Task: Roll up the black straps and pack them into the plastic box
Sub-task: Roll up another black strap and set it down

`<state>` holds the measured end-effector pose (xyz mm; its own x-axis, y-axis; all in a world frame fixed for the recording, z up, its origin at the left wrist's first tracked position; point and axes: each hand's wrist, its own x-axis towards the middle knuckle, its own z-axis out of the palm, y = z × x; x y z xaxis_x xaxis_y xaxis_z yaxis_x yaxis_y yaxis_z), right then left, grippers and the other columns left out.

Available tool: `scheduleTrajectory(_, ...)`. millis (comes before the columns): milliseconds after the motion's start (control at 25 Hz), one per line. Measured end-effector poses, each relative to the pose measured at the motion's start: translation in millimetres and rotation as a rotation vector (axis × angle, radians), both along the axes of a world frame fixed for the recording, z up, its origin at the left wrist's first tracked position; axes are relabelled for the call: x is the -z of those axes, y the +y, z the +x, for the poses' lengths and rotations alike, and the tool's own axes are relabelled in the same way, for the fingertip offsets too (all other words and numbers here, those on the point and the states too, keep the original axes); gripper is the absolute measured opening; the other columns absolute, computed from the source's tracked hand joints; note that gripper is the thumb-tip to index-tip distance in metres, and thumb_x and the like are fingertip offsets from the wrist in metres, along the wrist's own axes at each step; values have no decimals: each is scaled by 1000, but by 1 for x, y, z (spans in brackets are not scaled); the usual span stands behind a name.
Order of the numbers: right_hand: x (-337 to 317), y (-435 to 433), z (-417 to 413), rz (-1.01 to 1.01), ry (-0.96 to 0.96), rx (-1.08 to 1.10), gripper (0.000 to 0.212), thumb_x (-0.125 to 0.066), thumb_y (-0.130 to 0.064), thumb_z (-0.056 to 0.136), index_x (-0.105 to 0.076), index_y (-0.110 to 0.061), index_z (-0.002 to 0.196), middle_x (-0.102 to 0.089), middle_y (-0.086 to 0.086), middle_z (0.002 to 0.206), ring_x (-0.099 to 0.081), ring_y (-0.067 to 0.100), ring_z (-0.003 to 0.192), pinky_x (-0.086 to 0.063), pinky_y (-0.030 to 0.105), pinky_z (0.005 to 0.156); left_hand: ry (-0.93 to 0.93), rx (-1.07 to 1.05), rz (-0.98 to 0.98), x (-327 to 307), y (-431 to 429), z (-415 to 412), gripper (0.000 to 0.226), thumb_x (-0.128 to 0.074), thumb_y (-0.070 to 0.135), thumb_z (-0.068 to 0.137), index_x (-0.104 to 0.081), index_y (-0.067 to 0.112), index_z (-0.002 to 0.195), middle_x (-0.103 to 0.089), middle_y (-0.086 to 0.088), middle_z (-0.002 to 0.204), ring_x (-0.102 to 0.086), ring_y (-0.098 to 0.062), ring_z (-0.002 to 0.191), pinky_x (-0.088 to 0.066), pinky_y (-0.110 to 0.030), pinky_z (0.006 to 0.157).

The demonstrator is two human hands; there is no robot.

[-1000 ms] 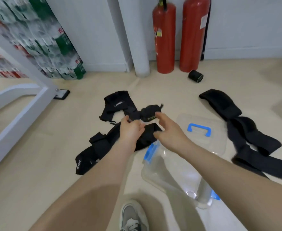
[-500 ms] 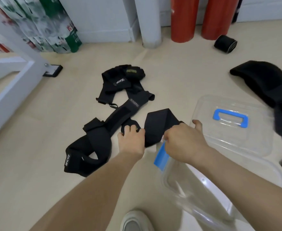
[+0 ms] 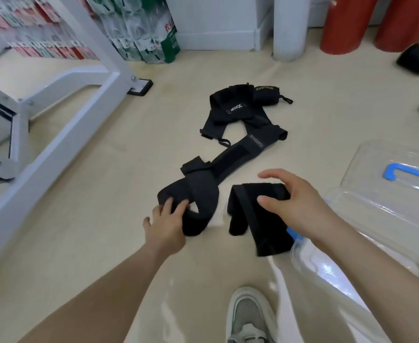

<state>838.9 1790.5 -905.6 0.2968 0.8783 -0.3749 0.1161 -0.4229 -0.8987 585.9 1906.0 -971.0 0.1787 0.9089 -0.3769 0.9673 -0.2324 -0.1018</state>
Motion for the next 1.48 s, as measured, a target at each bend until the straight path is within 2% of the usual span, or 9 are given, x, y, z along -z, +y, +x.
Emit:
scheduleTrajectory(160, 6, -13, -18, -35, -131, 63, 53, -59, -9, 91, -48, -34, 137, -67, 4, 114, -63, 22, 107, -49, 34, 95, 219, 320, -105, 9, -18, -13, 25, -57, 39, 93, -61, 25, 115, -50, 1, 124, -43, -23, 126, -33, -41, 107)
scheduleTrajectory(280, 1, -29, -34, -230, -353, -99, 67, -55, -12, 89, -30, -21, 151, -51, 6, 141, -50, 27, 126, -44, 36, 102, -292, 93, -316, -37, -16, 20, 15, -58, 31, 95, -60, 19, 104, -63, -1, 105, -61, -22, 102, -47, -32, 87)
scheduleTrajectory(480, -100, -69, -44, 67, -42, -107, 105, -76, -22, 72, -11, -45, 151, -32, -4, 155, -35, 17, 141, -36, 40, 115, -863, -8, -531, -214, -47, 75, 13, -67, 17, 93, -68, 20, 106, -76, -1, 97, -73, -16, 87, -58, -33, 82)
scheduleTrajectory(560, -159, -84, -43, 202, -121, -251, 111, -82, -19, 66, -15, -50, 149, -27, -11, 157, -26, 12, 146, -32, 36, 116, -810, 134, -680, -290, -78, 74, 22, -72, 9, 88, -67, 17, 108, -76, -2, 96, -73, -16, 83, -58, -29, 74)
scheduleTrajectory(680, -236, -122, -45, 302, -272, -321, 70, -80, -13, 63, -53, -38, 122, -62, -12, 116, -60, 9, 109, -54, 39, 93, -803, 248, -864, -380, -131, 45, 47, -72, -9, 80, -64, 17, 119, -74, -7, 104, -72, -20, 92, -56, -26, 74)
scheduleTrajectory(920, -327, -234, -26, 190, -180, -171, 46, -84, -5, 69, -66, -29, 103, -75, -4, 95, -71, 13, 89, -57, 26, 80, -1072, 144, -434, -454, -228, -9, 19, -70, 33, 81, -69, 14, 77, -66, -1, 68, -60, -13, 60, -47, -20, 54)
scheduleTrajectory(1160, -360, -313, -32, 150, -102, -378, 34, -78, -53, 68, -71, -24, 86, -71, -8, 90, -66, 8, 86, -47, 33, 95, -1239, 200, -492, -485, -283, -13, 10, -60, 10, 95, -69, 14, 91, -70, 0, 77, -64, -12, 67, -50, -21, 58)
scheduleTrajectory(1360, -370, -300, -67, 333, 191, -330, 34, -63, -27, 94, -66, -5, 120, -72, 12, 110, -69, 23, 99, -53, 34, 89, -1276, 286, -431, -481, -294, 18, 10, -68, 10, 89, -72, 18, 86, -68, -10, 83, -63, -16, 73, -51, -24, 63)
scheduleTrajectory(1480, -368, -303, -63, 253, 175, -261, 28, -64, -18, 93, -67, 2, 113, -73, 13, 99, -70, 21, 84, -55, 31, 78, -1096, 432, 27, -466, -284, 24, 12, -72, 16, 89, -71, 26, 82, -69, -5, 81, -62, -13, 74, -49, -26, 63)
